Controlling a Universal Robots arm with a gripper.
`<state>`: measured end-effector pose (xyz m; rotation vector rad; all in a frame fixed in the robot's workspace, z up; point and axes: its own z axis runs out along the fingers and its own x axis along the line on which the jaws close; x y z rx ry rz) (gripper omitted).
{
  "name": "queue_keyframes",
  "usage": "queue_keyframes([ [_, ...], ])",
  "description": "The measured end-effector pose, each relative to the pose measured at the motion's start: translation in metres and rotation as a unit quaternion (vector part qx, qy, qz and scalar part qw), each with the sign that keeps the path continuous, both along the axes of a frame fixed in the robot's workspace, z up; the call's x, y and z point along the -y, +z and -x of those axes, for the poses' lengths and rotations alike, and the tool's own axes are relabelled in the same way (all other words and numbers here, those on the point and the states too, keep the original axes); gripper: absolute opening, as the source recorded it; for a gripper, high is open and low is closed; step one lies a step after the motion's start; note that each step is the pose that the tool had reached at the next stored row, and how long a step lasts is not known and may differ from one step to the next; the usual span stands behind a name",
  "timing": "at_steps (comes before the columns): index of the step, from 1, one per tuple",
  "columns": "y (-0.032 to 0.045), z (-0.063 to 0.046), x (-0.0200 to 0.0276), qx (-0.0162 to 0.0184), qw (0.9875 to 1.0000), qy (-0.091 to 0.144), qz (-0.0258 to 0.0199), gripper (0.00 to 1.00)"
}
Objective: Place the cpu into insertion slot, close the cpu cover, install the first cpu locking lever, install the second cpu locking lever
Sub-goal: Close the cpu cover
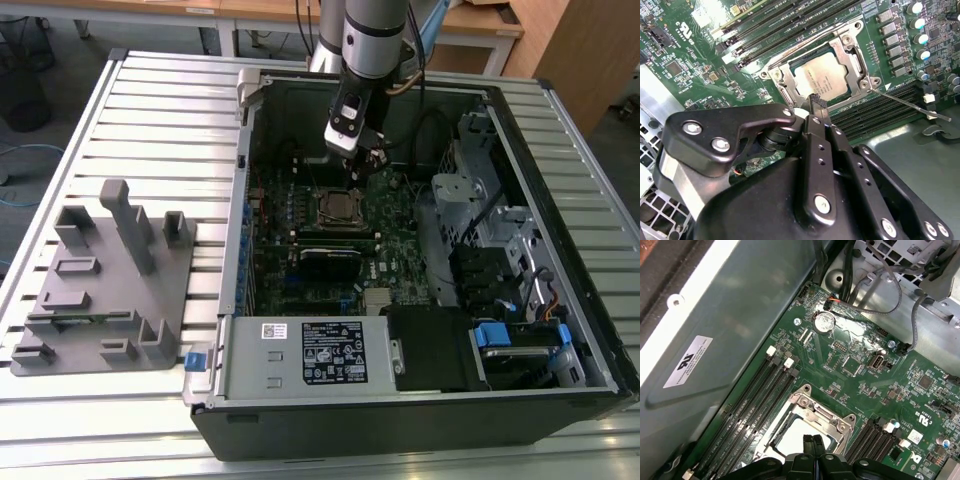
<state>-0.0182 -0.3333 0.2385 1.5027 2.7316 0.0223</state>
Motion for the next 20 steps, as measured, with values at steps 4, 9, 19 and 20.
queue_keyframes([
  [4, 0.0000, 0.0000, 0.0000, 0.0000, 1.0000, 0.000, 0.0000, 0.11],
  [9, 0.0000, 0.0000, 0.0000, 0.0000, 0.9998, 0.020, 0.0000, 0.11],
  [19, -0.0004, 0.0000, 0.0000, 0.0000, 0.9951, 0.099, 0.0000, 0.11],
  [20, -0.0004, 0.0000, 0.0000, 0.0000, 0.9942, 0.108, 0.0000, 0.11],
])
